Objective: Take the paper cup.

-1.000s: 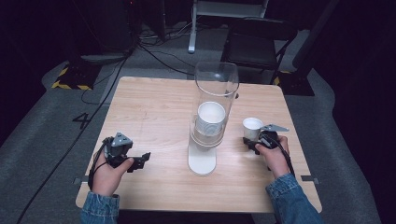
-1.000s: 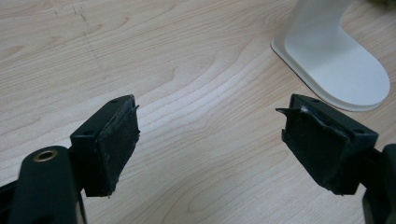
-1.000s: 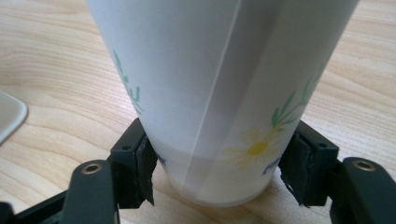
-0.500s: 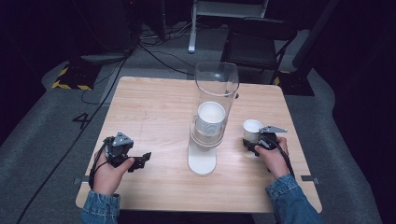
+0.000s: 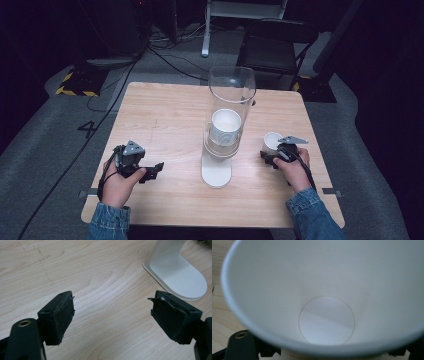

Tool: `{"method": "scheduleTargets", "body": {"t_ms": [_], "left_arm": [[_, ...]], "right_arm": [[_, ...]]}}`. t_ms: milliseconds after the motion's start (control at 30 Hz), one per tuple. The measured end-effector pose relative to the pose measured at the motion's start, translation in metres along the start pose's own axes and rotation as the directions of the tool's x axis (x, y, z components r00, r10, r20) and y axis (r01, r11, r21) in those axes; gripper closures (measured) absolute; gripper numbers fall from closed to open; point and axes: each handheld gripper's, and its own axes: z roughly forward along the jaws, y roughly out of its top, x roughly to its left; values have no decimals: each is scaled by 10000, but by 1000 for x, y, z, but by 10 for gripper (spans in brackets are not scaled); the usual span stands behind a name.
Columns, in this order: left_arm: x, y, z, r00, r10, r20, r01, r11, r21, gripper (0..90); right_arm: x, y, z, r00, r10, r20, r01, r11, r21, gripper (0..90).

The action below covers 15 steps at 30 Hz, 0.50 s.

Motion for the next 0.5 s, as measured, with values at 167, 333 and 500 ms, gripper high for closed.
{"method": "scheduleTargets", "body": {"t_ms": [167, 333, 500], "left_arm": [[1, 1, 1, 10000, -11, 7, 11, 10000, -23, 186], [2, 0, 0, 10000, -16, 63, 16, 10000, -33, 186], [4, 0, -2, 10000, -37, 44, 38, 10000, -63, 186]], "right_arm": [[2, 1, -10, 10000, -68, -70, 66, 9996, -257, 162], [1, 0, -33, 9990, -389, -228, 379, 9985, -396, 160], [1, 4, -55, 9988, -401, -294, 373, 9950, -922, 160]]}}
